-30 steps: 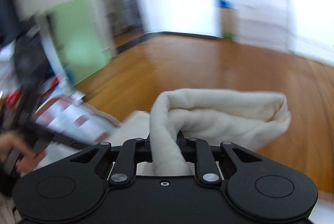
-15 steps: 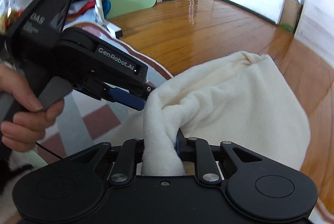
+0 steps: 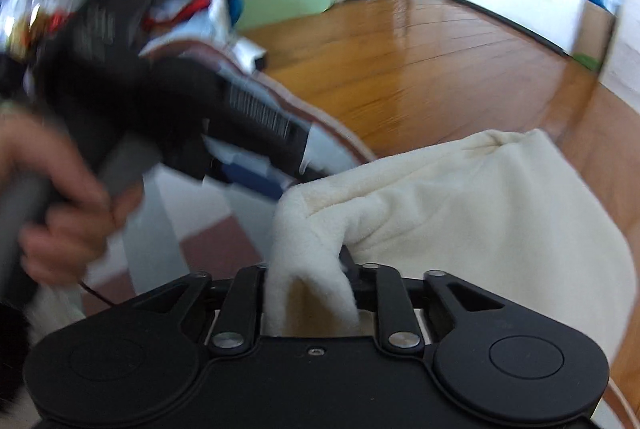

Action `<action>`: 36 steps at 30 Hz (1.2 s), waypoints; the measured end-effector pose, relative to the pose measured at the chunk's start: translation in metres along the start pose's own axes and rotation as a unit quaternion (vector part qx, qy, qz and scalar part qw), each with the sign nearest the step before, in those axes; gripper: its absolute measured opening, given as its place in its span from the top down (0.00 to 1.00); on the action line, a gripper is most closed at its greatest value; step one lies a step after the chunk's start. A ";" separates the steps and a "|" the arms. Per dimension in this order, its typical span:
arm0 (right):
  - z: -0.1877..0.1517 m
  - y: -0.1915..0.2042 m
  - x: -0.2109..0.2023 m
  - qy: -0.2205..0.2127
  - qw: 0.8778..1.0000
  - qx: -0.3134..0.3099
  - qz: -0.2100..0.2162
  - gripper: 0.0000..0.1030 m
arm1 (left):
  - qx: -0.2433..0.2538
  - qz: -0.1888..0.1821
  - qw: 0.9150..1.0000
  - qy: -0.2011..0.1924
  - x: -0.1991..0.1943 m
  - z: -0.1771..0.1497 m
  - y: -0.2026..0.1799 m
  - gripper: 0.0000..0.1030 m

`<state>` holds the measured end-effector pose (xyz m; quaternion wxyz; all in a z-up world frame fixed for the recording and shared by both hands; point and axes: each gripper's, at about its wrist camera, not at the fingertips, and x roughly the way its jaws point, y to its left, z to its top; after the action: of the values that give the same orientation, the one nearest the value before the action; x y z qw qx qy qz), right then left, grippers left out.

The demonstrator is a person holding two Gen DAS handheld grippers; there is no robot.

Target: Fold clothes

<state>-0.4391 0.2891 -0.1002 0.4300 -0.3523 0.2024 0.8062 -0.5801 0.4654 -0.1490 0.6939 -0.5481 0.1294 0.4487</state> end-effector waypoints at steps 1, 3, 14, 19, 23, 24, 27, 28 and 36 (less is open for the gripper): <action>-0.001 0.006 0.003 0.007 1.000 -0.010 0.002 0.55 | -0.013 -0.024 1.000 -0.003 -0.005 0.001 0.004 0.57; -0.004 0.010 -0.014 0.002 0.999 -0.005 0.047 0.53 | 0.006 -0.035 0.999 -0.003 -0.012 -0.002 0.000 0.55; -0.049 -0.061 -0.140 -0.049 0.990 0.134 0.024 0.54 | 0.074 -0.040 0.996 0.004 -0.020 -0.019 -0.028 0.52; -0.082 -0.109 -0.136 -0.010 0.966 0.244 -0.082 0.51 | 0.129 -0.075 0.989 0.009 -0.015 -0.027 -0.057 0.41; -0.106 -0.119 -0.127 0.027 0.954 0.294 -0.042 0.51 | 0.214 0.012 0.975 0.064 0.014 -0.049 -0.077 0.39; -0.105 -0.120 -0.121 0.040 0.953 0.300 -0.023 0.50 | 0.244 0.069 0.964 0.081 0.027 -0.057 -0.081 0.41; -0.110 -0.117 -0.102 0.068 0.939 0.331 0.057 0.43 | 0.307 0.119 0.942 0.068 0.036 -0.077 -0.092 0.67; -0.114 -0.117 -0.099 0.078 0.935 0.337 0.082 0.43 | 0.320 0.130 0.936 0.062 0.031 -0.081 -0.096 0.80; -0.113 -0.066 -0.091 0.110 0.956 0.225 0.150 0.42 | 0.339 0.241 0.908 0.046 0.032 -0.098 -0.089 0.80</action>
<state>-0.3044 0.2043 -0.1101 0.3475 -0.2985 0.4751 0.7513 -0.4635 0.3952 -0.1492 0.7015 -0.2526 0.4339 0.5058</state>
